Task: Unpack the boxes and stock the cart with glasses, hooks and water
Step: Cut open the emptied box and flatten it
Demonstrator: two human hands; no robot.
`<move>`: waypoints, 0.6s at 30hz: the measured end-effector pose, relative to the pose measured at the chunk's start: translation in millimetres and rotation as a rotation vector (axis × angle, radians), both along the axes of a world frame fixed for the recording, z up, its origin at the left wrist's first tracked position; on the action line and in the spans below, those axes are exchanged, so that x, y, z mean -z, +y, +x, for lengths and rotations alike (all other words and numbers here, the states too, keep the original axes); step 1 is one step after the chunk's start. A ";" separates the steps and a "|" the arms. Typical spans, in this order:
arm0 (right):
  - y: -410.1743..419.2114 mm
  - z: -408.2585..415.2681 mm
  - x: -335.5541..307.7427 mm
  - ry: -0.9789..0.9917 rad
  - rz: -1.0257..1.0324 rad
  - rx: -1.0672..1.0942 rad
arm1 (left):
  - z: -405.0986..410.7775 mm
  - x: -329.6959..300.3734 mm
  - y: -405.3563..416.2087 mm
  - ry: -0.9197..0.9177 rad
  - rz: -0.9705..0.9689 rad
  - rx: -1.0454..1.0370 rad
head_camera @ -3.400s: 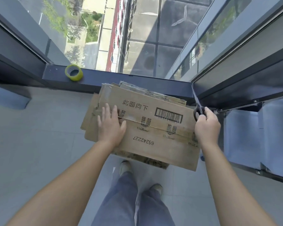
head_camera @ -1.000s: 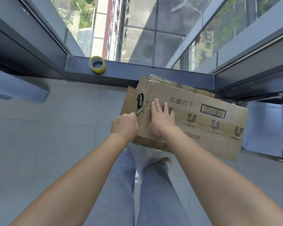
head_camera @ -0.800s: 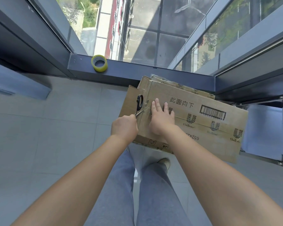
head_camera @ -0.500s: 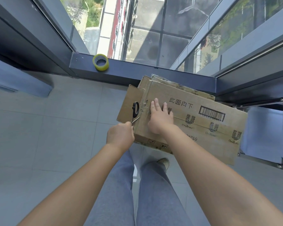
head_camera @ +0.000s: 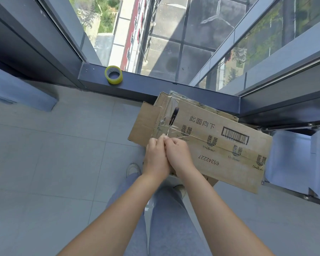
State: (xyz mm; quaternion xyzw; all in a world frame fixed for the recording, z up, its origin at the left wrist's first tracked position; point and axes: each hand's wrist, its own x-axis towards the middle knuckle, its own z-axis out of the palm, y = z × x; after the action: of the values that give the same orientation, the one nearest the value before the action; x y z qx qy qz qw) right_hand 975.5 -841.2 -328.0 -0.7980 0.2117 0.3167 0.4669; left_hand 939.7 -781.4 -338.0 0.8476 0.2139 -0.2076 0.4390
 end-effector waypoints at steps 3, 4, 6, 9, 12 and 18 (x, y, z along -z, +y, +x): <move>-1.0 4.2 2.5 0.006 -0.038 -0.007 | -5.0 -3.3 -6.9 0.010 -0.029 -0.007; -1.2 5.9 4.9 0.009 -0.059 0.004 | -4.6 -2.9 -7.7 0.012 -0.074 -0.033; -4.5 11.2 10.5 0.007 -0.109 0.030 | -4.4 -1.2 -4.7 -0.025 -0.144 0.035; -16.4 23.7 15.3 -0.029 -0.188 -0.021 | -4.2 6.7 13.5 -0.072 -0.199 0.107; -25.8 33.6 17.0 -0.044 -0.332 -0.285 | 6.2 16.7 31.0 0.044 -0.149 -0.190; -37.1 43.8 21.7 -0.043 -0.499 -0.758 | 21.1 27.3 8.6 0.280 -0.056 -0.163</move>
State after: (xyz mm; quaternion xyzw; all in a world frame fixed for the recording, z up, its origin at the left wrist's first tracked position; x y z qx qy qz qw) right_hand 1019.3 -878.2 -349.7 -0.9137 -0.0350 0.3879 0.1156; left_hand 960.8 -772.8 -365.3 0.7777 0.3353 -0.2932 0.4437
